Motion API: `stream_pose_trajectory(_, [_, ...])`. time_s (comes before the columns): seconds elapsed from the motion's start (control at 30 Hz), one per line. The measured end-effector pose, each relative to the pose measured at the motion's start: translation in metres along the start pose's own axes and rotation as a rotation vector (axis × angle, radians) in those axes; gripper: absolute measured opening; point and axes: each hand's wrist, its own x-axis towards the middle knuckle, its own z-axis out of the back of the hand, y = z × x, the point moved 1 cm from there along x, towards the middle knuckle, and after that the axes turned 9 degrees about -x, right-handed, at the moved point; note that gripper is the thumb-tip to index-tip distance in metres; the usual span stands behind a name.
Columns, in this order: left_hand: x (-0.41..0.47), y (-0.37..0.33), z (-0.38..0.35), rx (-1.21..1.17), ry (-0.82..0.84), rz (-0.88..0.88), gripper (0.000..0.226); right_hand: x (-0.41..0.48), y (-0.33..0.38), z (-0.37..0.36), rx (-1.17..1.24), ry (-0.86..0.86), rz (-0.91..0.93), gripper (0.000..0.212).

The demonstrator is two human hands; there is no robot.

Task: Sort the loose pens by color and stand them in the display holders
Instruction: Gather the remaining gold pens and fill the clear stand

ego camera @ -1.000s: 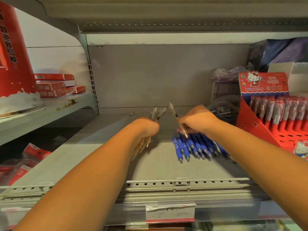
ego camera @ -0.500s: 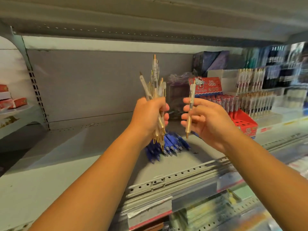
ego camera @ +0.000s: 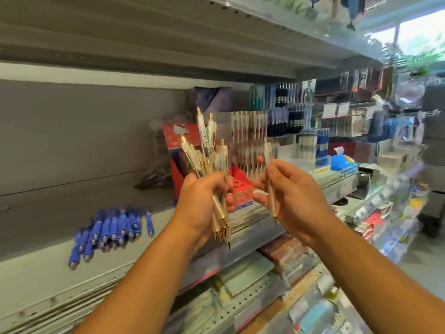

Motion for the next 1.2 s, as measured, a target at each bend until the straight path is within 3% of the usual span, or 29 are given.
stream_pose_trajectory(0.27, [0.032,0.065,-0.082,0.025,-0.033,0.011,0.006,0.024,0.015,0.107,-0.174,-0.016,0.07,0.016])
stream_pose_trajectory(0.43, [0.056,0.087,-0.104,0.047,-0.042,-0.02,0.021,0.05,0.017,0.142,-0.225,0.035,0.126,0.014])
stream_pose_trajectory(0.53, [0.076,0.094,-0.106,0.036,-0.058,-0.039,0.024,0.073,0.011,0.151,-0.246,0.045,0.17,0.022])
stream_pose_trajectory(0.63, [0.106,0.099,-0.1,0.04,-0.101,-0.068,0.009,0.108,0.0,0.158,-0.292,0.054,0.201,0.033])
stream_pose_trajectory(0.73, [0.126,0.099,-0.092,0.083,-0.125,-0.095,0.01,0.139,-0.011,0.163,-0.331,0.061,0.229,0.044])
stream_pose_trajectory(1.07, [0.168,0.107,-0.089,0.289,-0.102,-0.156,0.007,0.24,-0.055,0.193,-0.456,-0.004,0.404,0.045])
stream_pose_trajectory(1.2, [0.17,0.114,-0.089,0.377,-0.215,-0.212,0.017,0.259,-0.07,0.203,-0.466,-0.032,0.428,0.046])
